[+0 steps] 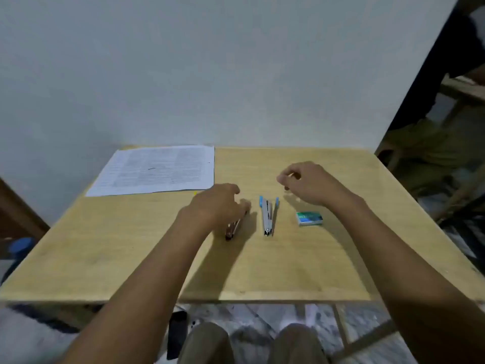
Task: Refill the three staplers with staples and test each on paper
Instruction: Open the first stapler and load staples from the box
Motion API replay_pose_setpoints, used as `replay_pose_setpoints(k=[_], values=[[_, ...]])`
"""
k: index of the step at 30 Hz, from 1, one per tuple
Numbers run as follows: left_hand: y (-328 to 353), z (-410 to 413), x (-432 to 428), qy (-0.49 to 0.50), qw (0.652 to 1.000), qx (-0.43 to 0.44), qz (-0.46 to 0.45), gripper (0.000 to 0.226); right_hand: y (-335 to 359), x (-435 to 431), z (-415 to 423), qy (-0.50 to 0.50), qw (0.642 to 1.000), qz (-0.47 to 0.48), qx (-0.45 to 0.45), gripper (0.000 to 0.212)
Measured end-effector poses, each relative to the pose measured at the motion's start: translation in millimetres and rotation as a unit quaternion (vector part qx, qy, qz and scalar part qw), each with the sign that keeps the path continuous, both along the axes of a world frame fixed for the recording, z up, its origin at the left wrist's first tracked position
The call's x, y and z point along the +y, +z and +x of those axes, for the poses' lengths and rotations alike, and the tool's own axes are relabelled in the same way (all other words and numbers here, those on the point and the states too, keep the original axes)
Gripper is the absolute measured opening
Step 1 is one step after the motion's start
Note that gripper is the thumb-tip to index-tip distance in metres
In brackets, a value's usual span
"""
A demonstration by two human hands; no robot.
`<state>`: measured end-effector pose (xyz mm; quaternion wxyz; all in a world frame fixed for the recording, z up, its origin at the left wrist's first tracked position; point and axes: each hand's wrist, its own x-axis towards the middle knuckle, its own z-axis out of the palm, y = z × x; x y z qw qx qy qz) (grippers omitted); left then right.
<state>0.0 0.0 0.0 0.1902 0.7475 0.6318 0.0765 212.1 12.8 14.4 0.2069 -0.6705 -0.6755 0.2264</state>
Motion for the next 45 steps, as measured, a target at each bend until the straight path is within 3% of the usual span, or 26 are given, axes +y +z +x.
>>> replay_pose_setpoints(k=[4, 8, 11, 15, 21, 26, 29, 34, 38, 42, 45], values=[[-21.1, 2.5, -28.1, -0.010, 1.000, 0.028, 0.009, 0.041, -12.3, -32.6, -19.2, -0.048, 0.991, -0.028, -0.126, 0.027], [-29.3, 0.9, -38.4, 0.011, 0.998, -0.030, 0.054, 0.033, -20.2, -45.5, -41.5, -0.085, 0.987, -0.017, -0.135, 0.028], [-32.8, 0.4, -39.9, 0.021, 0.996, -0.062, 0.064, 0.032, -22.8, -43.3, -50.9, -0.109, 0.985, -0.023, -0.131, 0.016], [-33.6, 3.2, -42.5, 0.045, 0.991, -0.094, 0.089, 0.033, -27.8, -41.7, -54.6, -0.135, 0.981, -0.019, -0.135, 0.029], [-24.0, 23.1, -46.3, 0.098, 0.963, -0.235, 0.092, 0.049, -33.6, -51.0, -56.1, -0.151, 0.987, 0.032, -0.049, 0.034], [-9.2, 30.3, -54.4, 0.073, 0.932, -0.348, 0.073, 0.038, -28.2, -80.4, -65.1, -0.149, 0.978, 0.133, 0.060, 0.026], [-4.3, 29.6, -61.3, 0.053, 0.925, -0.366, 0.091, 0.041, -23.1, -99.9, -67.1, -0.165, 0.971, 0.167, 0.052, 0.023], [0.5, 20.0, -74.9, -0.012, 0.925, -0.364, 0.112, 0.035, -26.2, -116.4, -58.3, -0.108, 0.965, 0.174, 0.166, 0.019], [-2.8, 14.4, -83.3, -0.026, 0.910, -0.395, 0.121, 0.029, -26.0, -124.0, -59.4, -0.065, 0.969, 0.185, 0.153, 0.023], [-1.6, 20.3, -92.7, -0.004, 0.901, -0.399, 0.172, 0.027, -31.5, -123.6, -66.9, -0.099, 0.961, 0.226, 0.126, 0.029], [-1.8, 18.4, -99.7, 0.021, 0.887, -0.423, 0.183, 0.023, -34.9, -120.2, -58.1, -0.186, 0.933, 0.250, 0.180, 0.039]])
